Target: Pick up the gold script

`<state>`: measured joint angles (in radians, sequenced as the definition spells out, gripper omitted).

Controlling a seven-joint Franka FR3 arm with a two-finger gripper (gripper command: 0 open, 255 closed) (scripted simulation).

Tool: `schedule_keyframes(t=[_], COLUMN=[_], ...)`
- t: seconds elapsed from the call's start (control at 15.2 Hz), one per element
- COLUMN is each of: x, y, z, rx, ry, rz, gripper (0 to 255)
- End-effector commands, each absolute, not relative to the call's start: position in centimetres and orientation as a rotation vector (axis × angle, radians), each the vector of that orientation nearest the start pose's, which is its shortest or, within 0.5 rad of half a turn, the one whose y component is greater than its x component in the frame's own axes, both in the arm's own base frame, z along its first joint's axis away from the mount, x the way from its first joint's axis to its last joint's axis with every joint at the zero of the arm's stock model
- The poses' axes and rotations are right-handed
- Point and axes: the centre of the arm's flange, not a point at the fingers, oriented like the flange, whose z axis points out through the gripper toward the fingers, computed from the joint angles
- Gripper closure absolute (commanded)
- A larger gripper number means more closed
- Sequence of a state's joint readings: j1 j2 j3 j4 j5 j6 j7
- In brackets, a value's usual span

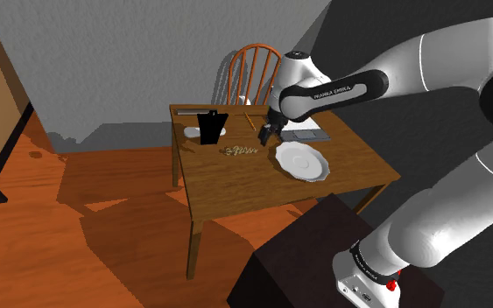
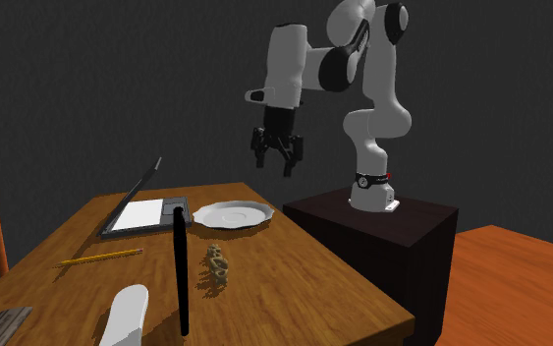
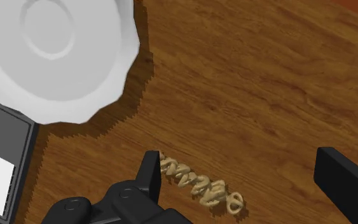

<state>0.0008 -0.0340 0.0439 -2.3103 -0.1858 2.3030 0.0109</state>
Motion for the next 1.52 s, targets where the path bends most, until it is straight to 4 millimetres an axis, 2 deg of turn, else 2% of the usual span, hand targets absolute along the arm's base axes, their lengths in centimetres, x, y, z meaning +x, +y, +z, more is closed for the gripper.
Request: schedule_keyframes(t=[0.0,0.99,1.45], x=[52.5,65.8,66.1], y=[2.0,3.1,3.2], z=[34.3,20.1,16.6], rx=[-3.281,-3.340,-3.341], ry=[-0.295,-0.581,-0.587], rz=[-0.059,-0.111,-0.112], gripper=[0,0,0])
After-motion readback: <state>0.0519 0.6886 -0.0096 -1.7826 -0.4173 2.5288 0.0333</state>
